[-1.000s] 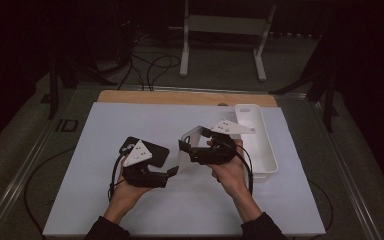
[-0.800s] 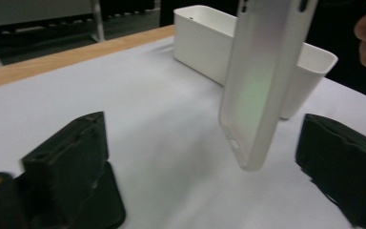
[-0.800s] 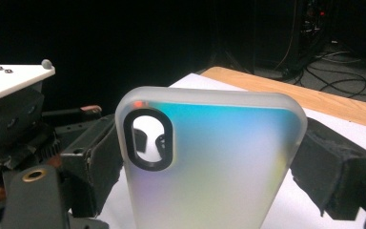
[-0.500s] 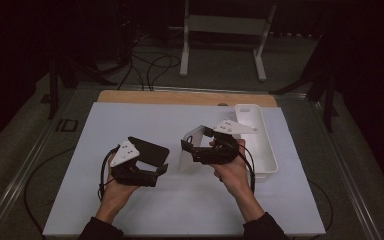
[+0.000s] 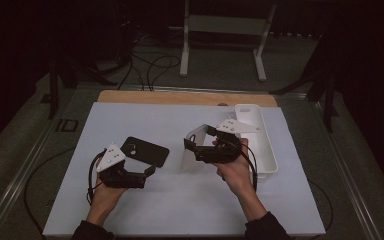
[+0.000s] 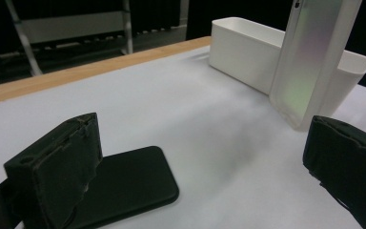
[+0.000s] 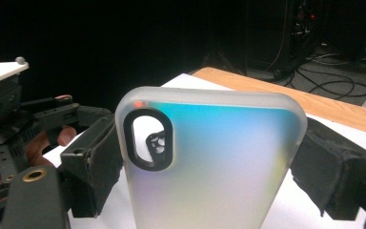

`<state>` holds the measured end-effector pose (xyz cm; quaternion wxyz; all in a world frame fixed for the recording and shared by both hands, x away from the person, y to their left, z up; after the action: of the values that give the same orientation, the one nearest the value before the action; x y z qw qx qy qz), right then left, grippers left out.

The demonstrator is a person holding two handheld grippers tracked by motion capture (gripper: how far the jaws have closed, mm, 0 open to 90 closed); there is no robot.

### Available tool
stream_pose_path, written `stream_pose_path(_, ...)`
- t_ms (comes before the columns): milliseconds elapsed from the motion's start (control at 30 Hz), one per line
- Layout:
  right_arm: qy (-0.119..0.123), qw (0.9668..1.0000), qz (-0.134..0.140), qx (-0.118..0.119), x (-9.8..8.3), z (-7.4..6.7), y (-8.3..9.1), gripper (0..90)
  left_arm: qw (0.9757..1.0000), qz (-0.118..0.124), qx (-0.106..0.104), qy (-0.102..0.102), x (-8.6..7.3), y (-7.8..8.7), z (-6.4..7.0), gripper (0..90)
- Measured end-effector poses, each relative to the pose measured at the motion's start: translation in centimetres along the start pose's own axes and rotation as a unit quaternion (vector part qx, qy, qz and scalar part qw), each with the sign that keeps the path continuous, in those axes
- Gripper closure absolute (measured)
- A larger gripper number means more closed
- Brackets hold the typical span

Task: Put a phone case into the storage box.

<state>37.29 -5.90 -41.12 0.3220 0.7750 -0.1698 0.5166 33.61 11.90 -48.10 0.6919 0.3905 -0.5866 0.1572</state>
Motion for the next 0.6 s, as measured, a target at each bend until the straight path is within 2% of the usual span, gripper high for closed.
stream_pose_path(167, 0.006, 1.0, -0.004, 0.001, -0.1, 0.0, -0.1, 16.9, 0.9999, 0.0, 0.012, 0.001, -0.8, 0.8, -0.6, 0.3)
stream_pose_path(333, 0.01, 0.9999, -0.007, -0.001, -0.1, 0.0, -0.1, 16.9, 0.9999, -0.002, 0.016, -0.004, -2.0, 1.4, -0.9, 0.3)
stream_pose_path(600, 0.009, 0.9999, -0.004, -0.004, 0.2, 0.4, 0.0, 16.9, 0.9996, -0.006, 0.026, 0.0, -3.4, 2.7, -1.5, 0.2)
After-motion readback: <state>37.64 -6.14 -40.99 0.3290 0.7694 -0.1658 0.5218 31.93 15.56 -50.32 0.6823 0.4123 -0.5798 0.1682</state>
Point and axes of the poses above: each handheld gripper's, and its own axes: y roughly backward along the jaws, x roughly out of its top, z roughly to its right, the point moved 10 cm from there along -y, roughly forward along the jaws, and after that the axes turned 4 degrees about -y, right-handed, at the moved point
